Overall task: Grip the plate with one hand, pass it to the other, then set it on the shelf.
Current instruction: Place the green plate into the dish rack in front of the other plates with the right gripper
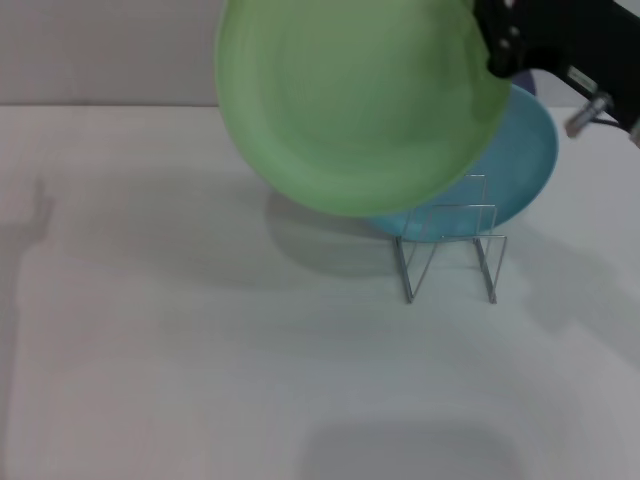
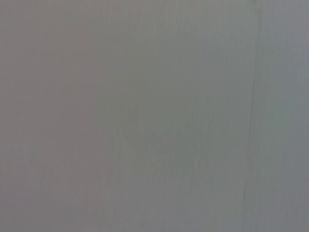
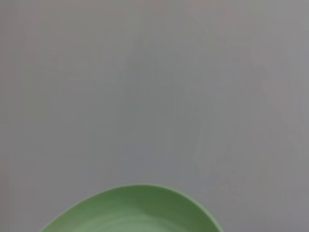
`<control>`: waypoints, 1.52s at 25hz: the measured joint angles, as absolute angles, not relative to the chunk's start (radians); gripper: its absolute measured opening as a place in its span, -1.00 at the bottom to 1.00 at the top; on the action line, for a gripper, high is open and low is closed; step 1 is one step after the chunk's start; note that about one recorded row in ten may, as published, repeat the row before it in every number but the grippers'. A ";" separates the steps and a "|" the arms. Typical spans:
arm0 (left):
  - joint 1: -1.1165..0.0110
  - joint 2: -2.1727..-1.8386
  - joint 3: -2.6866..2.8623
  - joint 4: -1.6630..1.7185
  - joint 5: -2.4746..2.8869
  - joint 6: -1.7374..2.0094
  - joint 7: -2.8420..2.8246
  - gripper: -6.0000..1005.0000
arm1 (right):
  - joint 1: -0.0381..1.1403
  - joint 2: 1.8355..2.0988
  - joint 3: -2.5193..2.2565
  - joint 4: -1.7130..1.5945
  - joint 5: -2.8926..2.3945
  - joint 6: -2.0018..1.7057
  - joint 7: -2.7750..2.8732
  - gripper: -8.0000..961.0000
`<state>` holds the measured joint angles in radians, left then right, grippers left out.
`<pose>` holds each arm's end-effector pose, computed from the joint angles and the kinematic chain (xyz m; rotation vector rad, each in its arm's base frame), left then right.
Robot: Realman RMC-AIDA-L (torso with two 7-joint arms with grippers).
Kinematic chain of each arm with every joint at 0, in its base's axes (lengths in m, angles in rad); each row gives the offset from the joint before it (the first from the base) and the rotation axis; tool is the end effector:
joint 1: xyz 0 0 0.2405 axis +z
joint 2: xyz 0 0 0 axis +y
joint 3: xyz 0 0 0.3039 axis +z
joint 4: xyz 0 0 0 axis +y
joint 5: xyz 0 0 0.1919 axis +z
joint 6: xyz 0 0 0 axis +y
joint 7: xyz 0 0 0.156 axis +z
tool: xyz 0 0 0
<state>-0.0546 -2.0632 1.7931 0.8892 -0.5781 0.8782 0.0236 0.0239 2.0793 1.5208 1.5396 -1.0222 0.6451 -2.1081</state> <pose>-0.3441 0.3163 0.0470 -1.2545 -0.5749 -0.7931 0.1772 0.3178 0.0278 -2.0127 0.0318 0.8274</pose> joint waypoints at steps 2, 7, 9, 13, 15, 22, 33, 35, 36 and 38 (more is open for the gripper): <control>-0.059 -2.063 1.797 0.866 -0.577 0.889 0.008 0.67 | 0.021 2.079 1.570 1.466 -0.924 0.777 -2.189 -0.93; -0.066 -2.063 1.811 0.845 -0.577 0.890 0.000 0.67 | 0.048 2.080 1.731 1.252 -0.847 1.051 -2.263 -0.93; -0.073 -2.063 1.819 0.826 -0.577 0.887 0.000 0.67 | 0.059 2.080 1.784 1.180 -0.847 1.131 -2.302 -0.93; -0.081 -2.062 1.841 0.797 -0.571 0.891 0.000 0.67 | 0.091 2.076 1.899 1.047 -0.874 1.265 -2.403 -0.93; -0.090 -2.063 1.853 0.777 -0.559 0.895 0.000 0.67 | 0.105 2.075 1.961 1.002 -0.898 1.331 -2.464 -0.93; -0.122 -2.067 1.907 0.706 -0.553 0.974 0.000 0.67 | 0.136 2.073 2.052 0.975 -0.943 1.422 -2.586 -0.93; -0.134 -2.069 1.935 0.647 -0.555 1.021 -0.062 0.67 | 0.249 2.068 2.158 0.919 -1.133 1.475 -2.778 -0.93; -0.133 -2.069 1.942 0.645 -0.554 1.022 -0.063 0.67 | 0.259 2.067 2.171 0.919 -1.146 1.478 -2.784 -0.93; -0.134 -2.069 1.946 0.644 -0.554 1.022 -0.063 0.67 | 0.262 2.064 2.174 0.920 -1.149 1.479 -2.791 -0.93; -0.136 -2.069 1.952 0.640 -0.555 1.023 -0.063 0.67 | 0.267 2.059 2.176 0.923 -1.153 1.480 -2.806 -0.93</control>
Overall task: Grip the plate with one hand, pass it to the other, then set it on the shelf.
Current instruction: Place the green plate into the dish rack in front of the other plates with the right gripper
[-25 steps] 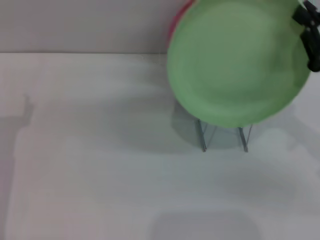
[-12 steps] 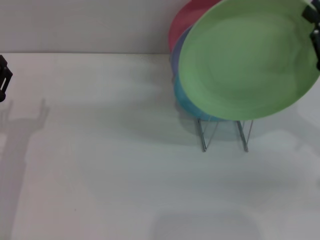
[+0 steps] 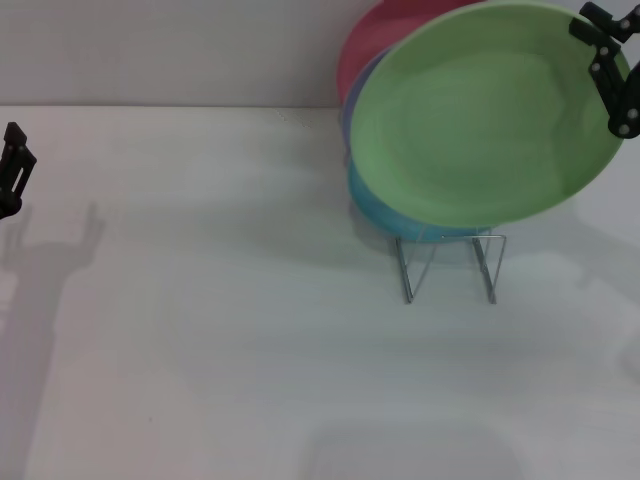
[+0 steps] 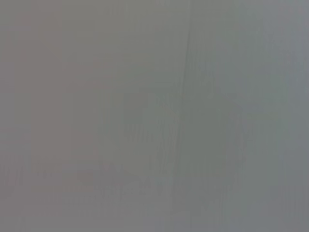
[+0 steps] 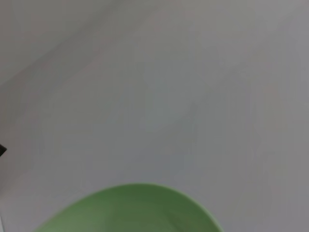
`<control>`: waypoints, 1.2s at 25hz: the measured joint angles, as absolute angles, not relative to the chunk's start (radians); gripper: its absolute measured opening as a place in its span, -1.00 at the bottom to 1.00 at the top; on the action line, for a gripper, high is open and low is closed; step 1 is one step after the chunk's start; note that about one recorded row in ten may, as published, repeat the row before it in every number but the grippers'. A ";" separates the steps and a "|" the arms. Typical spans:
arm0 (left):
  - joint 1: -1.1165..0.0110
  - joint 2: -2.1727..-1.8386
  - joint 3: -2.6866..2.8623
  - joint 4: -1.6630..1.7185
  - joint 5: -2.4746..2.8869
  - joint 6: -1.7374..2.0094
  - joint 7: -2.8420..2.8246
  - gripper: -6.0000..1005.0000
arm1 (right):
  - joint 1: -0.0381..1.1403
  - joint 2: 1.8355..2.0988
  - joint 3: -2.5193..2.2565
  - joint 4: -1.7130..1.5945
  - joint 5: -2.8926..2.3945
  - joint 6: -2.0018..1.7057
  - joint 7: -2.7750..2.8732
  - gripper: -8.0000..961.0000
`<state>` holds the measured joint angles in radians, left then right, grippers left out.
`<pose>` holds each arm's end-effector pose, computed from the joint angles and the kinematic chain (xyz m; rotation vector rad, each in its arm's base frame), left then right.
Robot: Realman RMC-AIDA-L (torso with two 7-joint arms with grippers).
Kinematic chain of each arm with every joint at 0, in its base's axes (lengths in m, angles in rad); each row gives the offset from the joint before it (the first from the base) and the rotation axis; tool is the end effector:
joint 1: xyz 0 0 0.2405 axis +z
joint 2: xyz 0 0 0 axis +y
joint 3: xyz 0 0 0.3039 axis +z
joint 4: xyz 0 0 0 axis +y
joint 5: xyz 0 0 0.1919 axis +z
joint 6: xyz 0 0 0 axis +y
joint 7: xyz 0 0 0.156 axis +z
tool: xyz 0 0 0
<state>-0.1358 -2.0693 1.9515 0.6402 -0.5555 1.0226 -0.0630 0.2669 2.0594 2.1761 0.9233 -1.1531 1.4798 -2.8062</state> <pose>-0.3471 0.3117 -0.0029 -1.4259 -0.5817 -0.7952 0.2560 0.3263 0.0617 -1.9041 -0.6637 0.6571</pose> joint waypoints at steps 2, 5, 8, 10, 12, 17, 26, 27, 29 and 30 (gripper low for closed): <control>-0.137 -2.069 1.955 0.637 -0.557 1.023 -0.063 0.67 | 0.272 2.055 2.176 0.924 -1.158 1.480 -2.816 -0.93; -0.137 -2.069 1.964 0.637 -0.555 1.023 -0.063 0.67 | 0.279 2.050 2.178 0.924 -1.183 1.481 -2.824 -0.93; -0.138 -2.069 1.971 0.636 -0.555 1.023 -0.064 0.67 | 0.288 2.048 2.178 0.925 -1.225 1.484 -2.857 -0.93; -0.139 -2.069 1.979 0.634 -0.554 1.023 -0.064 0.67 | 0.297 2.048 2.178 0.926 -1.252 1.484 -2.868 -0.93; -0.139 -2.069 1.982 0.630 -0.554 1.021 -0.064 0.67 | 0.309 2.047 2.178 0.926 -1.273 1.480 -2.871 -0.93; -0.143 -2.069 1.995 0.622 -0.554 1.020 -0.064 0.67 | 0.320 2.047 2.203 0.929 -1.272 1.484 -2.883 -0.93; -0.147 -2.069 1.999 0.622 -0.555 1.018 -0.064 0.67 | 0.332 2.053 2.255 0.936 -1.266 1.509 -2.883 -0.93; -0.148 -2.069 1.999 0.622 -0.555 1.017 -0.064 0.67 | 0.333 2.052 2.255 0.936 -1.268 1.509 -2.883 -0.93; -0.150 -2.069 1.999 0.622 -0.554 1.016 -0.065 0.67 | 0.333 2.051 2.256 0.936 -1.272 1.508 -2.883 -0.93; -0.152 -2.069 1.999 0.623 -0.554 1.016 -0.064 0.67 | 0.333 2.051 2.256 0.935 -1.273 1.507 -2.883 -0.93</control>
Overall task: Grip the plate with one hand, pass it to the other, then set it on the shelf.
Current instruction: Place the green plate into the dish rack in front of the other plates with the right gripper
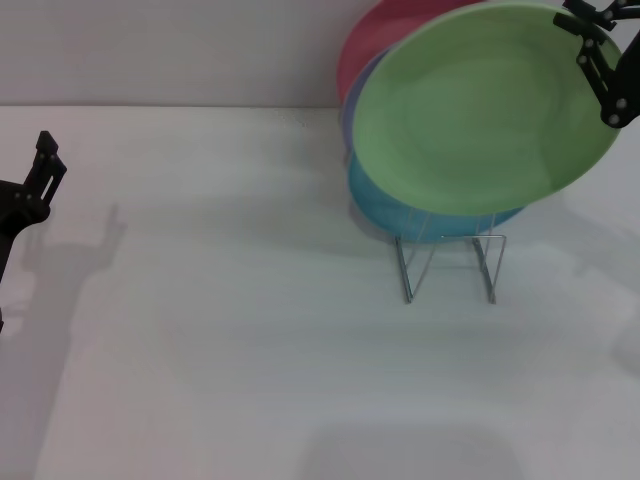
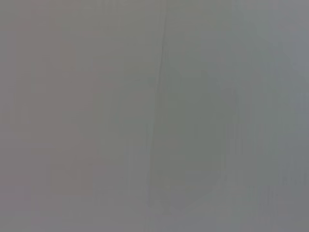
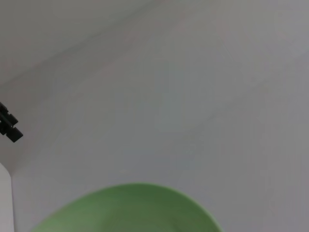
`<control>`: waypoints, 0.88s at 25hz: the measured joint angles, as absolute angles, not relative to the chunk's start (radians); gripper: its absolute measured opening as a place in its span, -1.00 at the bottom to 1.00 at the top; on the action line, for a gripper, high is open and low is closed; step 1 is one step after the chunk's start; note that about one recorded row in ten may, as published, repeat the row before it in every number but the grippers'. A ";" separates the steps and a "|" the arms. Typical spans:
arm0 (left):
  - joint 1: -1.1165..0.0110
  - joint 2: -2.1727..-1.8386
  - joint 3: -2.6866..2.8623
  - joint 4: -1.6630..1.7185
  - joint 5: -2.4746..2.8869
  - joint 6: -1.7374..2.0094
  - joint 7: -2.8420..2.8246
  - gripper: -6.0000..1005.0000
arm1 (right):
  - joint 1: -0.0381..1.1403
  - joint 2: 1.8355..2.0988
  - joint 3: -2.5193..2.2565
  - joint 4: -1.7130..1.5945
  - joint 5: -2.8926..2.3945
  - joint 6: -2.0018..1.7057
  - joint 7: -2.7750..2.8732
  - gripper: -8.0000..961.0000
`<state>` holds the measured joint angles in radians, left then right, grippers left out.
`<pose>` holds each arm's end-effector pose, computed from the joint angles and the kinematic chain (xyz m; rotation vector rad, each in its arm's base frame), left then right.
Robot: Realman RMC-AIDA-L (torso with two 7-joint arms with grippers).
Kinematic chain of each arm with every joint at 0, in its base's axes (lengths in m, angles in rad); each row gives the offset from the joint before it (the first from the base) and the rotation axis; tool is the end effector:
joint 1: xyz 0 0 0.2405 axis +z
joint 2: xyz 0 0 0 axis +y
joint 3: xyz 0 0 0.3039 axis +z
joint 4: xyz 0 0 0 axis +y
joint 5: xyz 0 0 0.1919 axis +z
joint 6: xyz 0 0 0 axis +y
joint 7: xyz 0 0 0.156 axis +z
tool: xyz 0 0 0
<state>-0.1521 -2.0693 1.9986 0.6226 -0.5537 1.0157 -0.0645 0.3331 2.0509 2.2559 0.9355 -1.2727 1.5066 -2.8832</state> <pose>-0.3417 0.3131 -0.0157 -1.4878 -0.5820 -0.7909 0.2476 0.3407 0.0660 -1.8928 -0.8349 0.5545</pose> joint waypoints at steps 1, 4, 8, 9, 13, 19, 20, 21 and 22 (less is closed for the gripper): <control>-0.154 -2.069 1.999 0.623 -0.554 1.016 -0.064 0.67 | 0.334 2.051 2.256 0.935 -1.273 1.505 -2.883 -0.93; -0.158 -2.069 2.002 0.623 -0.554 1.015 -0.064 0.67 | 0.335 2.048 2.256 0.931 -1.275 1.503 -2.883 -0.94; -0.165 -2.069 2.008 0.615 -0.554 1.014 -0.064 0.67 | 0.337 2.046 2.257 0.930 -1.284 1.502 -2.884 -0.94; -0.166 -2.069 2.009 0.613 -0.554 1.014 -0.064 0.67 | 0.337 2.046 2.257 0.930 -1.286 1.503 -2.884 -0.94; -0.169 -2.069 2.010 0.612 -0.554 1.014 -0.064 0.67 | 0.337 2.046 2.257 0.928 -1.289 1.505 -2.884 -0.94; -0.171 -2.069 2.024 0.611 -0.554 1.014 -0.064 0.67 | 0.338 2.050 2.257 0.927 -1.315 1.505 -2.884 -0.93; -0.171 -2.069 2.028 0.610 -0.554 1.014 -0.064 0.67 | 0.338 2.050 2.256 0.927 -1.320 1.504 -2.884 -0.93; -0.170 -2.069 2.031 0.610 -0.554 1.015 -0.064 0.67 | 0.338 2.050 2.257 0.926 -1.323 1.504 -2.884 -0.93; -0.170 -2.069 2.033 0.610 -0.554 1.015 -0.064 0.67 | 0.338 2.050 2.257 0.926 -1.325 1.504 -2.884 -0.93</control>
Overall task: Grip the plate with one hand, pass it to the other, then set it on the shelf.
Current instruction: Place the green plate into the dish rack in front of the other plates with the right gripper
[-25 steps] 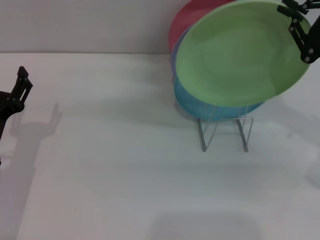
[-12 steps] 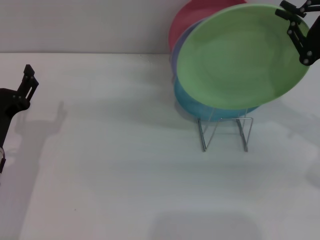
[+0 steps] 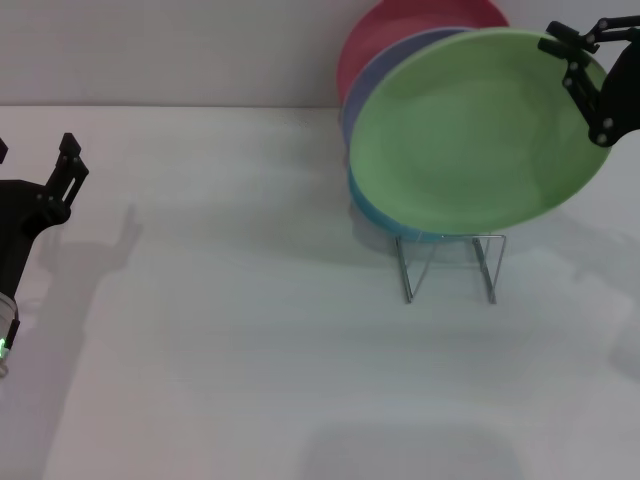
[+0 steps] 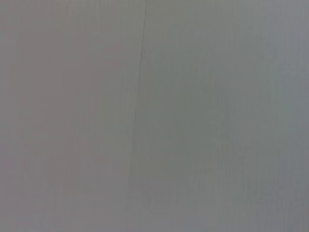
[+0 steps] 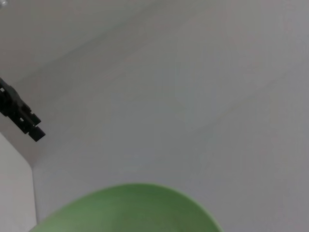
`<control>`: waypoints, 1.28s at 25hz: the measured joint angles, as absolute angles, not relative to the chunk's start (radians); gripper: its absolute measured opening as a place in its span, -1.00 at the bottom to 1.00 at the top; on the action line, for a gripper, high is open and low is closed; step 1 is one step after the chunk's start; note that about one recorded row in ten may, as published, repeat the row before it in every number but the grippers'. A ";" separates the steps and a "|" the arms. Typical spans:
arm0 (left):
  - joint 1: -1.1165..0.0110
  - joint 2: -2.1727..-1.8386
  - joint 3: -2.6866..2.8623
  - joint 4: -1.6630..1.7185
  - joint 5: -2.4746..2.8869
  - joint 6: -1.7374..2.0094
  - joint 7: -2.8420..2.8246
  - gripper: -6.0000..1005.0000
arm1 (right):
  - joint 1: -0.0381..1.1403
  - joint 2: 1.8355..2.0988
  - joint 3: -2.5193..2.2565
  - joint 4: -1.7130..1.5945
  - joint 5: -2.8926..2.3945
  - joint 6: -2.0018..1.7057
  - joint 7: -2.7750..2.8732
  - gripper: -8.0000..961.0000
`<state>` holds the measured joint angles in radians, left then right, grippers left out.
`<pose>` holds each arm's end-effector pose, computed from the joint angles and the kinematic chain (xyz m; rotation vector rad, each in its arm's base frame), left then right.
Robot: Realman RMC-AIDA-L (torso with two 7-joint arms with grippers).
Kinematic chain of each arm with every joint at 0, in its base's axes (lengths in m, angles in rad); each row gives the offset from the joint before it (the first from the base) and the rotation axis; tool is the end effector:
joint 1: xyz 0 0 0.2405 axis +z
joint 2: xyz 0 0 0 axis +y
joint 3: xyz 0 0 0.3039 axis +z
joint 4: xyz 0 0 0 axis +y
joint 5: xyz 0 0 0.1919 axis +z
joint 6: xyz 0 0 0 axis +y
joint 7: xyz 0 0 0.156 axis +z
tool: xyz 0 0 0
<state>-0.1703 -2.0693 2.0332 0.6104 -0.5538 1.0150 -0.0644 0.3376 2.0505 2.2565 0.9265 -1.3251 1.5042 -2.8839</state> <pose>-0.3354 0.3158 -0.0243 -1.5328 -0.5727 -0.7946 0.2518 0.3410 0.0581 -1.9408 -0.8443 0.5248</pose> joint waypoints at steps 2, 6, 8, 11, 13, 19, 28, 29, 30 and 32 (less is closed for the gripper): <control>-0.170 -2.069 2.035 0.610 -0.554 1.015 -0.064 0.67 | 0.335 2.051 2.256 0.927 -1.332 1.504 -2.884 -0.93; -0.170 -2.069 2.038 0.610 -0.554 1.015 -0.064 0.67 | 0.330 2.052 2.256 0.931 -1.342 1.503 -2.884 -0.93; -0.170 -2.069 2.038 0.610 -0.554 1.015 -0.064 0.67 | 0.329 2.052 2.257 0.932 -1.348 1.502 -2.884 -0.93; -0.170 -2.069 2.049 0.610 -0.554 1.016 -0.064 0.67 | 0.329 2.052 2.262 0.930 -1.361 1.502 -2.884 -0.94; -0.170 -2.069 2.049 0.610 -0.554 1.016 -0.064 0.67 | 0.328 2.051 2.267 0.930 -1.371 1.501 -2.884 -0.94; -0.173 -2.069 2.059 0.613 -0.555 1.015 -0.064 0.67 | 0.328 2.049 2.270 0.931 -1.379 1.498 -2.885 -0.93; -0.179 -2.070 2.061 0.614 -0.557 1.015 -0.064 0.67 | 0.340 2.074 2.311 0.922 -1.408 1.472 -2.885 -0.93; -0.180 -2.071 2.061 0.614 -0.557 1.015 -0.064 0.67 | 0.340 2.076 2.313 0.919 -1.408 1.469 -2.885 -0.94; -0.181 -2.071 2.061 0.614 -0.558 1.015 -0.064 0.67 | 0.340 2.076 2.313 0.916 -1.408 1.468 -2.885 -0.94; -0.182 -2.071 2.060 0.612 -0.558 1.015 -0.064 0.67 | 0.340 2.075 2.311 0.904 -1.408 1.467 -2.885 -0.93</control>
<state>-0.1823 -2.0709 2.0604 0.6121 -0.5580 1.0148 -0.0644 0.3397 2.0755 2.3113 0.9037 -1.4083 1.4670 -2.8852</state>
